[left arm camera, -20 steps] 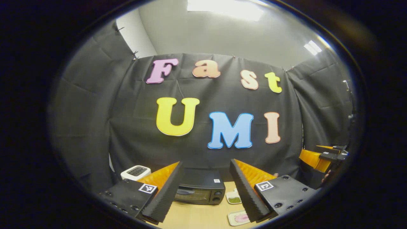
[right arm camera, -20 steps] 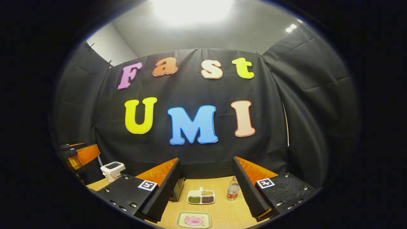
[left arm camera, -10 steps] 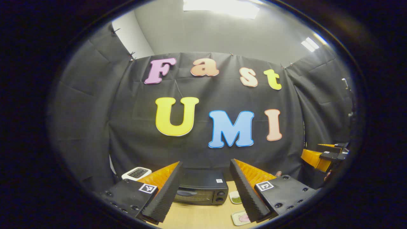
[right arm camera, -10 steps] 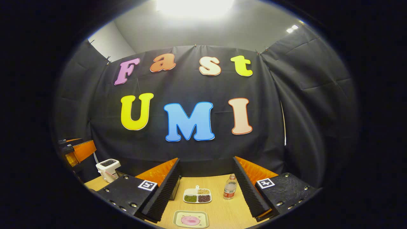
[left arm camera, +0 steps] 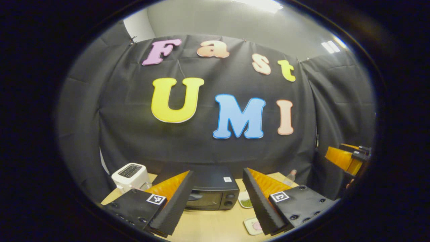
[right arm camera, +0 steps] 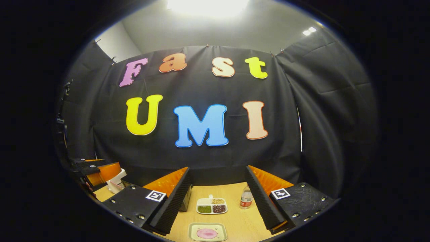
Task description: Open the electric oven with the left hand, put the food in, and close the electric oven.
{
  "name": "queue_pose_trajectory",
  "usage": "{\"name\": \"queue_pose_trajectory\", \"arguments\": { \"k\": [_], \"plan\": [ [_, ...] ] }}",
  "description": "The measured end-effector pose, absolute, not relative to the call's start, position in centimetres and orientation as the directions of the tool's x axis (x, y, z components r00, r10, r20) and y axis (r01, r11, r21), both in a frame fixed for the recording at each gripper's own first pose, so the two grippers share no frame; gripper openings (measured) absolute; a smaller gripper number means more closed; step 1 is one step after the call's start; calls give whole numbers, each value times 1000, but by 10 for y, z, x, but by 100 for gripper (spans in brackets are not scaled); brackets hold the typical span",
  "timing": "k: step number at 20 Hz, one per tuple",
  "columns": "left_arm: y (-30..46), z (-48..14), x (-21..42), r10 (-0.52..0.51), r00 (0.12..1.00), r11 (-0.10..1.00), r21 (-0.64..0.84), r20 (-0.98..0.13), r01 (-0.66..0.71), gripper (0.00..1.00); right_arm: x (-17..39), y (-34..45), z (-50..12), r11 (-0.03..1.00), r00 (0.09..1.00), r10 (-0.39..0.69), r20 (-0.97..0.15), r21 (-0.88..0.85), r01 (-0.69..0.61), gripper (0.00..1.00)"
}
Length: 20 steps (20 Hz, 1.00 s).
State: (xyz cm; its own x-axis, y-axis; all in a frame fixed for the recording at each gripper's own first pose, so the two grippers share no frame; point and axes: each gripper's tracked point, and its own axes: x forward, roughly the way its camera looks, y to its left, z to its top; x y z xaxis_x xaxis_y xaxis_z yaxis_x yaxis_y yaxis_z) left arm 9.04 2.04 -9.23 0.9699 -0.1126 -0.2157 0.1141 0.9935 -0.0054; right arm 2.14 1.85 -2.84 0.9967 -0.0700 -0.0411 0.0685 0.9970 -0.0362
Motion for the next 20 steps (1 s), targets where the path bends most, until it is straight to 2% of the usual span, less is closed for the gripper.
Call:
{"name": "queue_pose_trajectory", "arguments": {
  "k": [1,3,6,7,11,12,15,16,17,20],
  "plan": [
    [27,-106,99,-114,962,993,7,-248,119,100,23,17,-32,996,996,-78,-50,-41,76,98],
    [40,-132,118,-110,947,993,7,-302,118,100,24,11,-44,995,992,-97,-80,-44,94,98],
    [64,-179,149,-75,925,995,26,-372,91,97,25,-2,-58,989,983,-143,-117,-57,138,98],
    [70,-193,159,-63,917,996,37,-393,85,92,25,-6,-61,987,979,-158,-128,-61,151,98],
    [89,-251,199,-36,877,998,34,-479,59,100,27,-18,-74,977,963,-211,-169,-75,201,98],
    [92,-264,207,-32,868,998,25,-496,51,97,27,-20,-76,975,959,-220,-177,-77,209,98],
    [100,-289,223,-15,848,999,23,-530,32,100,29,-22,-78,970,953,-238,-188,-91,225,98],
    [101,-294,226,-12,847,999,29,-532,31,97,29,-22,-79,969,951,-244,-188,-97,229,98],
    [103,-298,228,-8,844,999,36,-536,32,100,28,-24,-78,967,950,-249,-189,-101,233,98],
    [101,-301,231,3,851,995,87,-525,51,97,26,-28,-79,963,946,-264,-189,-109,247,98]
  ]
}}
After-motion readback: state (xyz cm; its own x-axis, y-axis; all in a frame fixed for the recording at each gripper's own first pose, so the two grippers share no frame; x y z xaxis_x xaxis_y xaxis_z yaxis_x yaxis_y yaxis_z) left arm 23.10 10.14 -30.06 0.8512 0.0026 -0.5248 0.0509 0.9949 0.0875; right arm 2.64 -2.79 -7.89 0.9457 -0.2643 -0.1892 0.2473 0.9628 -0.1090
